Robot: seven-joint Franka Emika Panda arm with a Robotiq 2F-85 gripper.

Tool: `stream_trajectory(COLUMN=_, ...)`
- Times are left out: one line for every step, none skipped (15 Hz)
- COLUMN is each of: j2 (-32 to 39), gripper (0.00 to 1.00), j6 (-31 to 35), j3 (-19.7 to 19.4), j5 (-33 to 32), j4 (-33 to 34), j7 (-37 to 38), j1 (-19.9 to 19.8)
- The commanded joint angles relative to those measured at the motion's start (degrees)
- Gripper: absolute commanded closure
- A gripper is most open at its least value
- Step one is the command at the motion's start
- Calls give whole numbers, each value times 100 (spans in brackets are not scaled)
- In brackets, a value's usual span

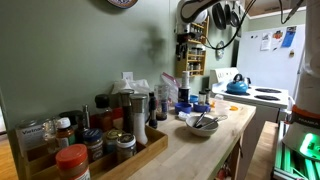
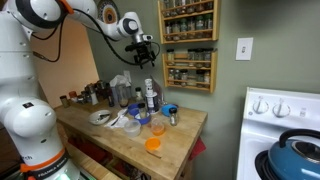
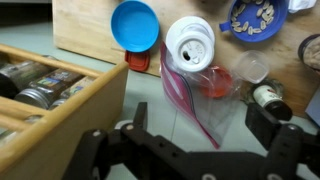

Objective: Remove the white container from the lunchbox and put it on top of the blue can

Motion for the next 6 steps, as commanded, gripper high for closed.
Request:
stream_trajectory(j2=-1287, gripper=0, j6=86, j3=6, j5=692, j4=-989, j7=-550, j1=-11)
stream_trajectory(j2=-1649, gripper=0, j6=122, j3=-63, j5=1151, j4=-1242, j7=-701, j1=-22)
stream_trajectory(j2=-1979, gripper=0, j6=281, j3=-137, j5=1464, j4=-1493, j7=-934, j1=6)
stream_trajectory(j2=-2311, gripper=0, j6=490, j3=-212, j5=1647, j4=-1749, j7=-1234, j1=57)
stream_trajectory(j2=-2643, gripper=0, j6=639, j3=-296, j5=1821, j4=-1997, j7=-1436, j1=103)
stream_trajectory(j2=-1841, gripper=0, j6=239, j3=-188, j5=1434, j4=-1150, j7=-1010, j1=84)
